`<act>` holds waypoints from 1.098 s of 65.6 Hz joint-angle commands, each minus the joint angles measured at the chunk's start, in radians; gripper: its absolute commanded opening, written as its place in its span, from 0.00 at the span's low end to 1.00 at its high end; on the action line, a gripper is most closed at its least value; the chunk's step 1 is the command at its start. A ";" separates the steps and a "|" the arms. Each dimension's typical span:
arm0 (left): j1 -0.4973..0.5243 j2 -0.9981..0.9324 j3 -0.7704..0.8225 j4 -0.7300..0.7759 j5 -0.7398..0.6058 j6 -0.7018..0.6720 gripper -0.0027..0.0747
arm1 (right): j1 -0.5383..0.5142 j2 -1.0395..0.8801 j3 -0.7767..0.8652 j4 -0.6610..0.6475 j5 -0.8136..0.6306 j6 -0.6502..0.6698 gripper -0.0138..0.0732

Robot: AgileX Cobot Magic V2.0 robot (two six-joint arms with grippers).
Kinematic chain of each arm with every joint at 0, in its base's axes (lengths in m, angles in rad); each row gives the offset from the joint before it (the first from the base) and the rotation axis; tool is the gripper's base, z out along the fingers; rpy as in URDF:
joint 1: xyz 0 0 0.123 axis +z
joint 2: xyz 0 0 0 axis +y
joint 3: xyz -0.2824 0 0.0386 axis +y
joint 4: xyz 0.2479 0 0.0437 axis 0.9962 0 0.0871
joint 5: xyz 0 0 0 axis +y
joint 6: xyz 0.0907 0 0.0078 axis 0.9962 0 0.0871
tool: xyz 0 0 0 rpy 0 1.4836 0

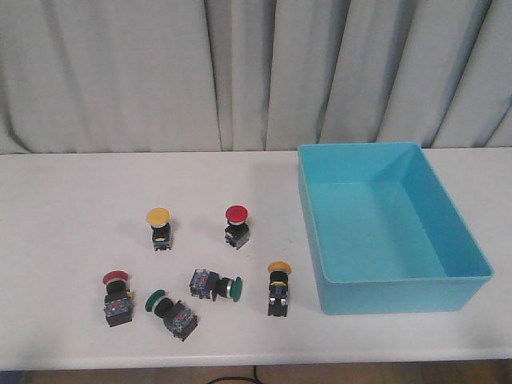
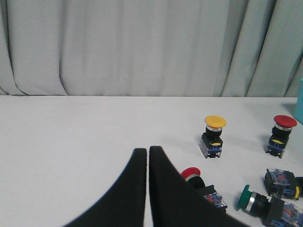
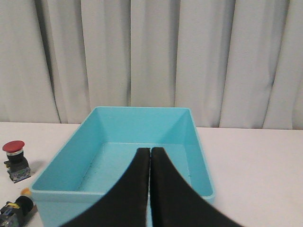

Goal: Pick red and yellow buttons and place in box

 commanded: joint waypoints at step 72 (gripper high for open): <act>0.000 -0.014 -0.062 -0.002 -0.205 -0.007 0.02 | -0.002 0.004 -0.094 -0.006 -0.086 0.009 0.15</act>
